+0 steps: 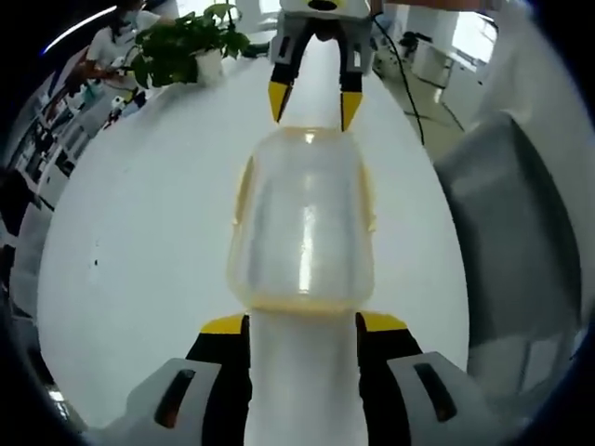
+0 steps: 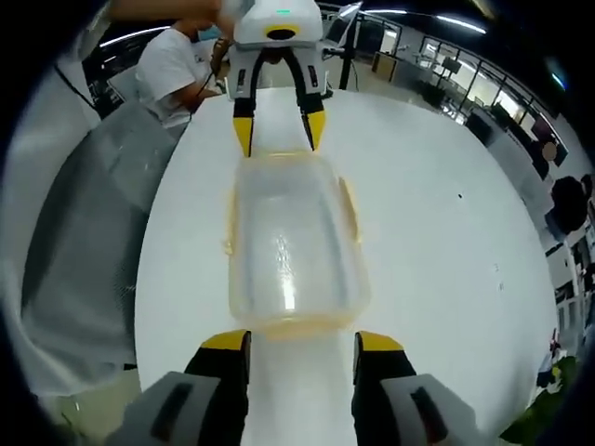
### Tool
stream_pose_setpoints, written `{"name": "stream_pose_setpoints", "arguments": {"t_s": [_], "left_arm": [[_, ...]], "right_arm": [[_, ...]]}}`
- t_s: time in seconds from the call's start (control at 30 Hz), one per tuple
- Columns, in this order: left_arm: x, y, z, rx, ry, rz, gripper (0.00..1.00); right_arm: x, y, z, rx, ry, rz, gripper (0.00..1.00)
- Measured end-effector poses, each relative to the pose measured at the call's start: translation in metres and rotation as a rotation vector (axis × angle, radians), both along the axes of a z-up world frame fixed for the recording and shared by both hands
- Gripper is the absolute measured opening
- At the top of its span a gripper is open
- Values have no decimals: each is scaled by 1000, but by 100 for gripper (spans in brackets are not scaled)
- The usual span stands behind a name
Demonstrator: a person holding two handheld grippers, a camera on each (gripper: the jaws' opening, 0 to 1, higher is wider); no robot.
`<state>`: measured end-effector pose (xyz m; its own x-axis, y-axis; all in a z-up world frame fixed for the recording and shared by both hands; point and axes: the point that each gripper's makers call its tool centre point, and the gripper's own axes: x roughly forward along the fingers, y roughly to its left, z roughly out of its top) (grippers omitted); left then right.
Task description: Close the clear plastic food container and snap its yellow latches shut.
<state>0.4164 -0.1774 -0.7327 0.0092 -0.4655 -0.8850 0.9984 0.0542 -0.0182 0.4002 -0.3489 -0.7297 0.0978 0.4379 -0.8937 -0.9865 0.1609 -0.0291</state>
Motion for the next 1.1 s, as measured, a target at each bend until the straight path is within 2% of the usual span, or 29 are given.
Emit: {"name": "stream_pose_setpoints", "arguments": {"t_s": [0.2,0.3,0.37,0.4,0.43,0.47,0.53,0.63,0.73,0.8,0.87,0.93,0.97,1.03,1.07,1.1], "left_arm": [[2,-1,7,-46,34,98,43],[4,-1,9,-65,58,176,42],[6,-2,13,-99,91,269,41],[11,-3,16,-127,86,309,41],[11,-3,17,-138,94,324,40],[9,-2,17,-146,126,369,39],[11,-3,19,-171,143,428,39],[11,-6,20,-206,180,490,40],[14,-5,19,-213,206,587,43],[15,-5,17,-221,235,639,43],[20,-4,15,-227,238,695,43],[20,-8,16,-251,263,739,44],[21,-7,14,-252,270,792,44],[21,-10,14,-281,290,843,40],[14,-9,11,-260,306,859,41],[14,-6,8,-243,283,877,43]], "right_arm": [[3,5,11,55,-1,-79,40],[4,8,14,72,2,-124,39],[7,10,16,95,13,-205,36],[9,11,16,107,18,-235,35],[12,12,17,116,18,-260,36],[14,11,17,119,17,-293,36],[18,6,16,101,19,-359,38],[19,1,16,92,50,-442,36],[18,2,19,127,129,-564,40],[22,2,21,128,123,-590,40],[21,3,22,131,122,-619,37],[18,9,21,153,160,-658,37],[16,12,19,164,179,-656,37],[11,14,10,164,220,-676,37],[12,12,7,156,220,-699,38],[14,10,5,150,205,-712,38]]}}
